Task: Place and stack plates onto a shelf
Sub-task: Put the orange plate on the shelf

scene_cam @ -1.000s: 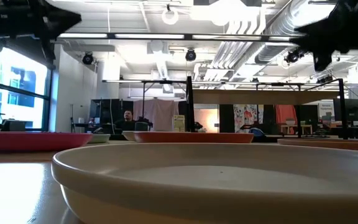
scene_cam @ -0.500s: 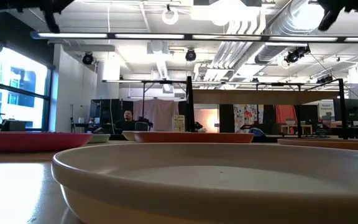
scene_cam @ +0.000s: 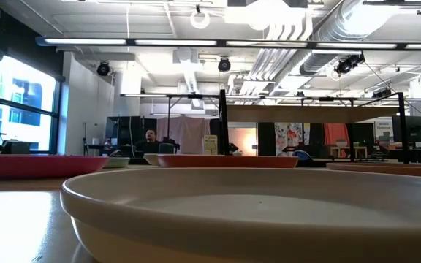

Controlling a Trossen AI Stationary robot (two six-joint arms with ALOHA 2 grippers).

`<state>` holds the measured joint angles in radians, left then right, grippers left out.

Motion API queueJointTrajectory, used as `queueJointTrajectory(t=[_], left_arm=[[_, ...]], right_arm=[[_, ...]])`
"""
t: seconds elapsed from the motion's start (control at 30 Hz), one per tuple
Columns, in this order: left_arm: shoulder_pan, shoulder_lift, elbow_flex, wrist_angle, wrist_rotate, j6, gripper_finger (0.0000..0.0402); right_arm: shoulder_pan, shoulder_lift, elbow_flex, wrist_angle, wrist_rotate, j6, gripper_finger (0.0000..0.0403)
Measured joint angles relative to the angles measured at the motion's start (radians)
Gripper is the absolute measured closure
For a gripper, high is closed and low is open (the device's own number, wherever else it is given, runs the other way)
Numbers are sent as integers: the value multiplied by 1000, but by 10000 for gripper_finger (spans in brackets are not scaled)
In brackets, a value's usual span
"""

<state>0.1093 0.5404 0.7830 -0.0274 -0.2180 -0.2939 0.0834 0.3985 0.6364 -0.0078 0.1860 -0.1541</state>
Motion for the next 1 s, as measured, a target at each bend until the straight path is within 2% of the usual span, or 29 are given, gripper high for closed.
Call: queueJointTrajectory(t=[0.23, 0.47, 0.77, 1.0], left_arm=[[0, 30, 18, -141, 0, -19, 374], [0, 75, 17, -284, 10, -98, 374], [0, 160, 17, -293, 35, -102, 374], [0, 228, 17, -290, 94, -172, 374]], right_arm=[[0, 179, 88, -64, -63, -3, 295], [2, 350, 104, -93, -110, 12, 295], [2, 551, 104, -93, -111, 94, 295], [0, 679, 104, -75, -111, 86, 295]])
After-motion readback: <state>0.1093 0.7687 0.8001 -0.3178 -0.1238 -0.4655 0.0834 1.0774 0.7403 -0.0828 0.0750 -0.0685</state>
